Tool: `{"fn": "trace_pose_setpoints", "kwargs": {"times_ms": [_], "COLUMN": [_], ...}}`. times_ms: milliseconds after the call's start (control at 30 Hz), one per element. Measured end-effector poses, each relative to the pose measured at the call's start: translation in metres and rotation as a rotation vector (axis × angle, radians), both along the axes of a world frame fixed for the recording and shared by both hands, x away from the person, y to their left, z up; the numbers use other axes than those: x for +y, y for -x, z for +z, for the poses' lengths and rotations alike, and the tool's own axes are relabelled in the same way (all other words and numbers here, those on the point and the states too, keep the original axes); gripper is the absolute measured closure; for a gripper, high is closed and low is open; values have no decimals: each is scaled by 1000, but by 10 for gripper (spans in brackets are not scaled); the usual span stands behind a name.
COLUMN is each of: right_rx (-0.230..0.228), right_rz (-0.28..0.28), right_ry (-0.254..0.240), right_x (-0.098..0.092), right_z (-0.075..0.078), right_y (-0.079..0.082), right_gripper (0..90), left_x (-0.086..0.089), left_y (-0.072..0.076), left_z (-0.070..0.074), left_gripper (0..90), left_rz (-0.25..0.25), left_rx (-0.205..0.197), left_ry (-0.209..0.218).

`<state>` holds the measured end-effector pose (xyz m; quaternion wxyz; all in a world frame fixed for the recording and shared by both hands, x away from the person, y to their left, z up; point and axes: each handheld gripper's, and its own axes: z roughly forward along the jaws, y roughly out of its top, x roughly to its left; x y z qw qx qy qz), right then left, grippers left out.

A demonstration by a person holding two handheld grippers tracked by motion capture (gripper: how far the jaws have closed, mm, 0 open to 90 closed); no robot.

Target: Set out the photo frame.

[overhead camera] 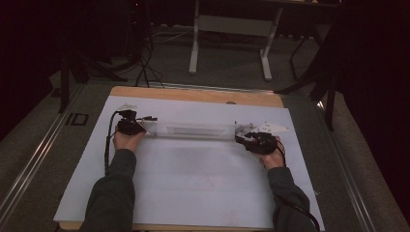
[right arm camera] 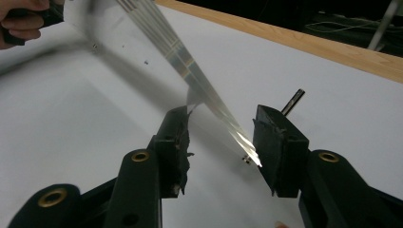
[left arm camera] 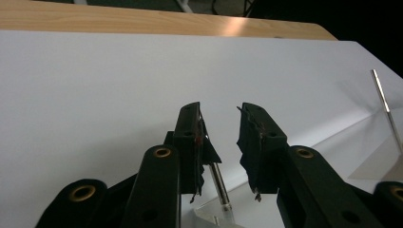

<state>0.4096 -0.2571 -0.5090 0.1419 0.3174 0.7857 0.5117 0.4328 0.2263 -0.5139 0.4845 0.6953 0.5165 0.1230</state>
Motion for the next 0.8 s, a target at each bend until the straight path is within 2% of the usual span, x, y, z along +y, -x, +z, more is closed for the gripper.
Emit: {"fn": "trace_pose_setpoints", "kwargs": {"times_ms": [133,300,467,700,800], "right_rx": [8,8,4,9,7], "right_rz": [-9,-3,-4,-9,-12], "right_ry": [-6,-1,10,6,7], "right_x": [0,0,1,1,2], "right_z": [1,1,3,3,3], "right_y": [-2,-3,-3,-4,-4], "right_gripper": [564,565,570,571,571], "left_x": [2,5,14,23,24], "left_y": [0,3,10,16,23], "left_z": [1,1,1,-1,-2], "left_gripper": [687,660,654,652,634], "left_rz": [10,25,52,52,36], "left_rx": [-8,-20,-34,-43,-61], "left_ry": [2,-24,-15,-26,-38]}}
